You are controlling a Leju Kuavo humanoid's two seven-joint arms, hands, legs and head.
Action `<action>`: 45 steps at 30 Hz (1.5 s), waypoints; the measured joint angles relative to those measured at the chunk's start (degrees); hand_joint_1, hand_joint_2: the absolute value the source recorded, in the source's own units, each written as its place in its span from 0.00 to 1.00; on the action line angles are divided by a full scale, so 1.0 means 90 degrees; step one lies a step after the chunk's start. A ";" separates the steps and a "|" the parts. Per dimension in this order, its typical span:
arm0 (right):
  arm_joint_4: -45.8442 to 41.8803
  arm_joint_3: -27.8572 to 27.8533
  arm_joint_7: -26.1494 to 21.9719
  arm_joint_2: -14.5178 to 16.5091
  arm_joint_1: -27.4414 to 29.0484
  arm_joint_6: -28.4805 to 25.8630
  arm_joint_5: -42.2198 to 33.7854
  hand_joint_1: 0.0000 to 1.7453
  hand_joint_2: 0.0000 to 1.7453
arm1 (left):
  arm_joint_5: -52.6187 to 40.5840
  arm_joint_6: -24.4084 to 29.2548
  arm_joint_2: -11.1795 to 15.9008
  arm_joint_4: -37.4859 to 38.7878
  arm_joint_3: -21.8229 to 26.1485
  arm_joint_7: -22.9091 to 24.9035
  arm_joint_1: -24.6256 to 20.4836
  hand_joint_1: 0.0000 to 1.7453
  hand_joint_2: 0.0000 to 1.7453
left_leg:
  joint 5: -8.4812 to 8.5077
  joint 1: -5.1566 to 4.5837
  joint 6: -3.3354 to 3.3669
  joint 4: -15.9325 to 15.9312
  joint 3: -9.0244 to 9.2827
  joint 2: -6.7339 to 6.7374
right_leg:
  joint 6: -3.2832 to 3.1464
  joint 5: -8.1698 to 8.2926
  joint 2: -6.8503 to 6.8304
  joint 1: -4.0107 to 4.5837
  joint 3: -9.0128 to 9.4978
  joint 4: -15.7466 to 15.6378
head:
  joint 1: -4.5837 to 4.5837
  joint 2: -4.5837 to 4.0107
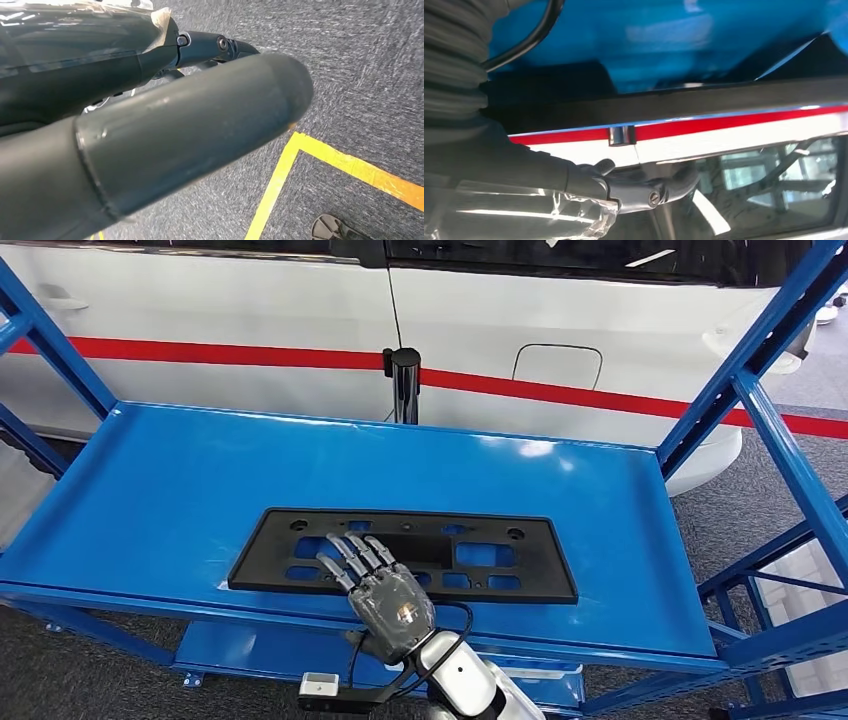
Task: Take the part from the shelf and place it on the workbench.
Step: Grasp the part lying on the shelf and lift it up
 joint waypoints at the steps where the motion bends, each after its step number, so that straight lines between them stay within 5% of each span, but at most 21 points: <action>1: 0.0066 -0.0098 -0.0008 0.0039 0.0014 -0.0092 0.0050 0.00 1.00 | -0.0038 -0.0010 0.0005 0.0000 0.0015 -0.0018 0.0000 0.00 0.00 | 0.0000 0.0000 0.0000 0.0000 0.0001 0.0000 | -0.0001 -0.0001 -0.0001 0.0000 0.0001 0.0000 | 0.0000 0.0000; 18: 0.0132 -0.0777 -0.0204 0.0388 0.0283 -0.0309 0.0122 0.00 1.00 | -0.0101 -0.0010 0.0022 0.0000 0.0312 -0.0225 0.0039 0.00 0.00 | 0.0028 -0.0003 0.0004 -0.0004 0.0017 -0.0041 | -0.0039 -0.0013 -0.0034 0.0000 -0.0029 0.0002 | 0.0001 0.0000; 40: -0.1598 -0.1099 -0.0407 0.0096 0.0441 -0.0135 -0.0184 0.00 1.00 | -0.0441 -0.0180 0.0027 0.0000 0.0457 -0.0406 0.0092 0.00 0.00 | 0.0004 0.0000 -0.0022 -0.0004 0.0016 -0.0013 | -0.0026 -0.0017 -0.0028 0.0000 0.0006 0.0005 | -0.0001 0.0000; 44: -0.1707 -0.1094 -0.0336 0.0019 0.0484 0.0107 -0.0046 0.98 1.00 | -0.0580 -0.0274 0.0050 0.0000 0.0457 -0.0408 0.0092 0.00 0.00 | 0.0004 0.0000 -0.0022 -0.0004 0.0017 -0.0013 | -0.0026 -0.0017 -0.0028 0.0000 0.0009 0.0006 | 0.0000 0.0000; 45: -0.1699 -0.1090 -0.0299 0.0004 0.0493 0.0190 0.0010 1.00 1.00 | -0.0603 -0.0298 0.0055 0.0000 0.0457 -0.0408 0.0092 0.00 0.00 | 0.0004 0.0000 -0.0022 -0.0004 0.0017 -0.0013 | -0.0026 -0.0017 -0.0028 0.0000 0.0011 0.0006 | 0.0000 0.0000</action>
